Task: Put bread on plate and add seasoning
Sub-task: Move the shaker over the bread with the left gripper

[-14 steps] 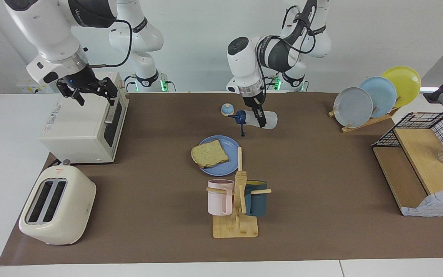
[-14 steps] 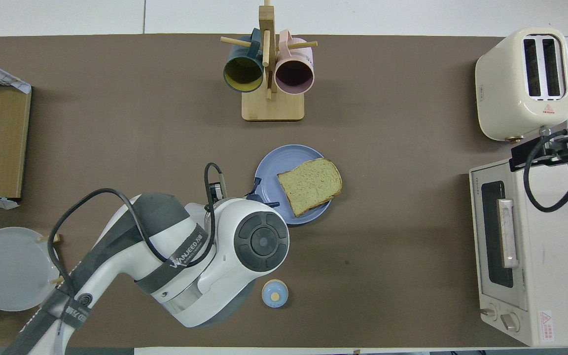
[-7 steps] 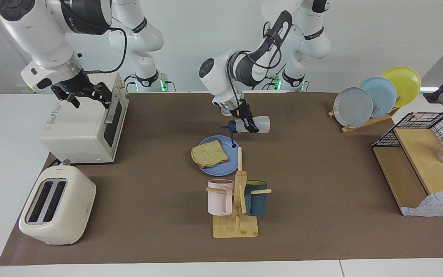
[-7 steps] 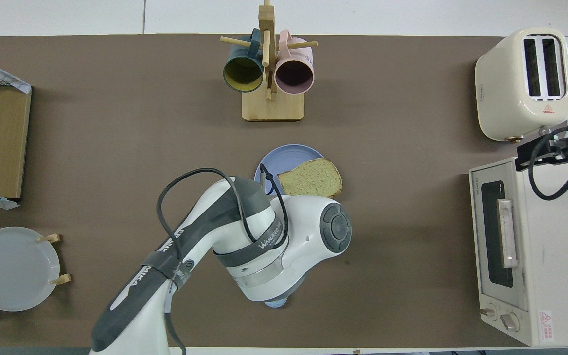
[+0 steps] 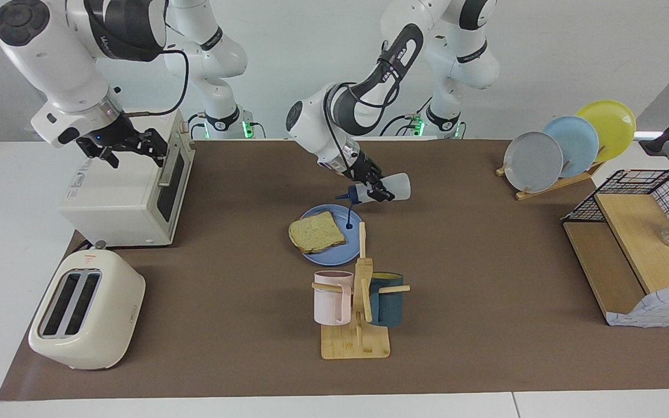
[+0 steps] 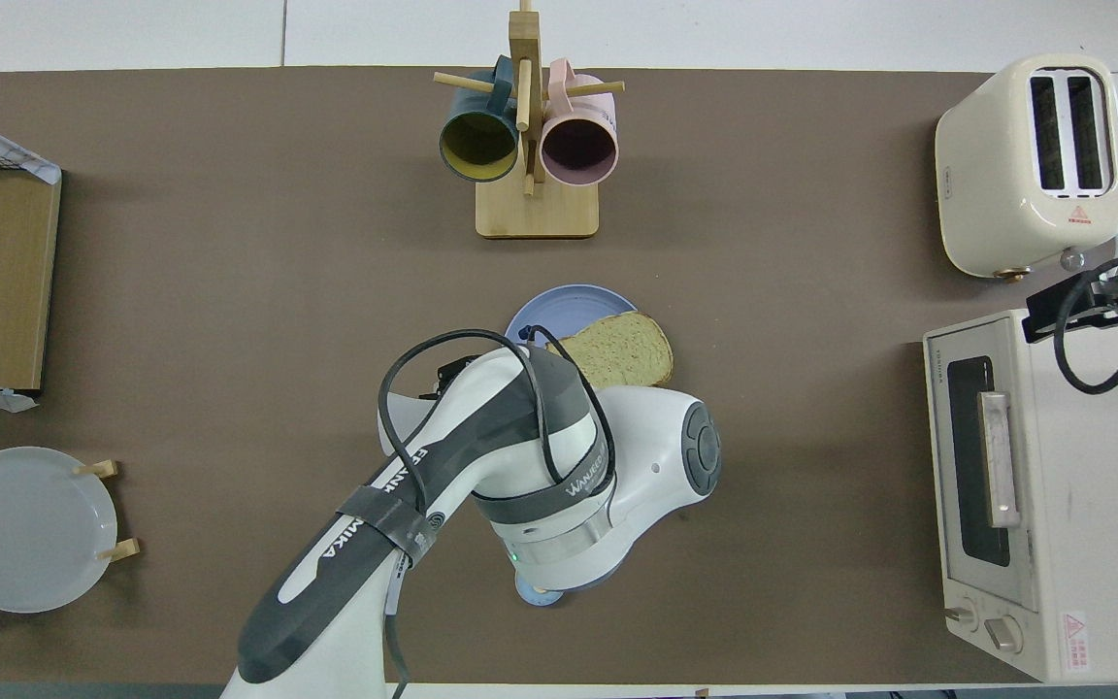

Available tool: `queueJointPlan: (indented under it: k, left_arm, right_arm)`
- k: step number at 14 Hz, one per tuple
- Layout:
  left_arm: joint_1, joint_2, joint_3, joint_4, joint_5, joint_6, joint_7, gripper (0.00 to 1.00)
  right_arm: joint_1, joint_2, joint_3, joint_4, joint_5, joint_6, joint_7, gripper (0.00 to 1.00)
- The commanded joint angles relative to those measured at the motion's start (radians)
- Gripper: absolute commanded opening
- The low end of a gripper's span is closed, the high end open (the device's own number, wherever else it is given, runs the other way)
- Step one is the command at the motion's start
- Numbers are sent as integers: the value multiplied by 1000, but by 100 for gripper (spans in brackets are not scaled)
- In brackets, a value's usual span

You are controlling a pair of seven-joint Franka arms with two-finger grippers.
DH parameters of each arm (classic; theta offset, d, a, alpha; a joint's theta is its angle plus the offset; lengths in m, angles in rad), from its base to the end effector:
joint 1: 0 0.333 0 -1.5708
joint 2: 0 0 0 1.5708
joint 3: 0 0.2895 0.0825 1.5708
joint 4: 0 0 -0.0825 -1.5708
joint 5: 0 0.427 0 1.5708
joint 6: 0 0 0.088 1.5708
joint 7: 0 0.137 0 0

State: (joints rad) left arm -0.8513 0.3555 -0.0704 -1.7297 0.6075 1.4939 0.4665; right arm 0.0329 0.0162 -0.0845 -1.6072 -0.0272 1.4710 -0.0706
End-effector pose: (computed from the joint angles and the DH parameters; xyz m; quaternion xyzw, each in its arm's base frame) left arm 0.4289 -0.4270 0.2954 -0.6622 0.6372 0.2071 0.3356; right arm 0.5831 -0.0338 0.5324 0.9970 0.0091 -0.0768 0.0096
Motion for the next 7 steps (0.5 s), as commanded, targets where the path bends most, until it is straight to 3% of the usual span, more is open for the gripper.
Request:
queueJointPlan:
  k: [1,7]
  left_arm:
    - [-23,37,11,67,47,-78,-6,0]
    - [-22,94,17,183,69,-219,-3,0]
  right_arm:
    - [12,-24,-3,-5,-11,-18,-15,100]
    - [-7,-24,-11,-5,-7,-11,-21,100]
